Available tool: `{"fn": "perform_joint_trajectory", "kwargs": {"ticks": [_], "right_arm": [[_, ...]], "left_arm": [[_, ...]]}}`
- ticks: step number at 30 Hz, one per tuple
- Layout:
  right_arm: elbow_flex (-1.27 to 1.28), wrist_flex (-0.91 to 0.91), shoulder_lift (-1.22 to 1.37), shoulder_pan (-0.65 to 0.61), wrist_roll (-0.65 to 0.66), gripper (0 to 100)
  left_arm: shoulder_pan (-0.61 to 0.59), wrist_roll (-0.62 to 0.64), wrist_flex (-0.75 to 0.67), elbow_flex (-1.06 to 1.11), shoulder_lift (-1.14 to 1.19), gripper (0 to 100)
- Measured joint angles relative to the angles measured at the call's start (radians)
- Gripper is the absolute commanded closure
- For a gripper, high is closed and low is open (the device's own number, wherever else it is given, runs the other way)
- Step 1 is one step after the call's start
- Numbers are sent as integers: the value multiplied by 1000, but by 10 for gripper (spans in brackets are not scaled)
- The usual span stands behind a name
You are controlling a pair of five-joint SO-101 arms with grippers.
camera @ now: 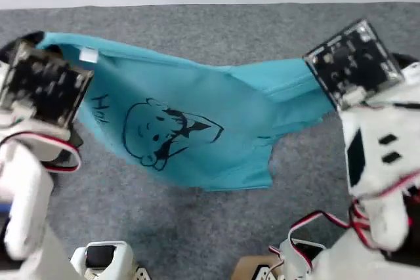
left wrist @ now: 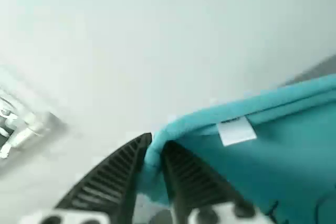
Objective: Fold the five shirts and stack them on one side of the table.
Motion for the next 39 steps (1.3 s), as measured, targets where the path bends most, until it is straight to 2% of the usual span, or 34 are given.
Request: {"fn": "perform_joint_trajectory", "kwargs": {"ticks": [8, 13, 17, 23, 29, 33, 39], "right_arm": [[-104, -227, -21, 104, 55, 987], [-112, -338, -21, 120, 127, 987], [-112, -379, -21, 120, 158, 987], [-112, -465, -21, 120, 175, 987], [-112, -477, -31, 120, 184, 987], [-112, -413, -100, 121, 244, 987], [-118, -316, -187, 144, 267, 987]], "left_arm": [[-6, 0, -12, -52, -9, 995], [-6, 0, -3, -52, -11, 995], [-6, -2, 58, -52, -12, 995], [-6, -84, 213, -52, -15, 995], [-6, -94, 261, -52, -54, 995], [-6, -94, 264, -54, -130, 995], [-6, -94, 264, -54, -238, 995]]}}
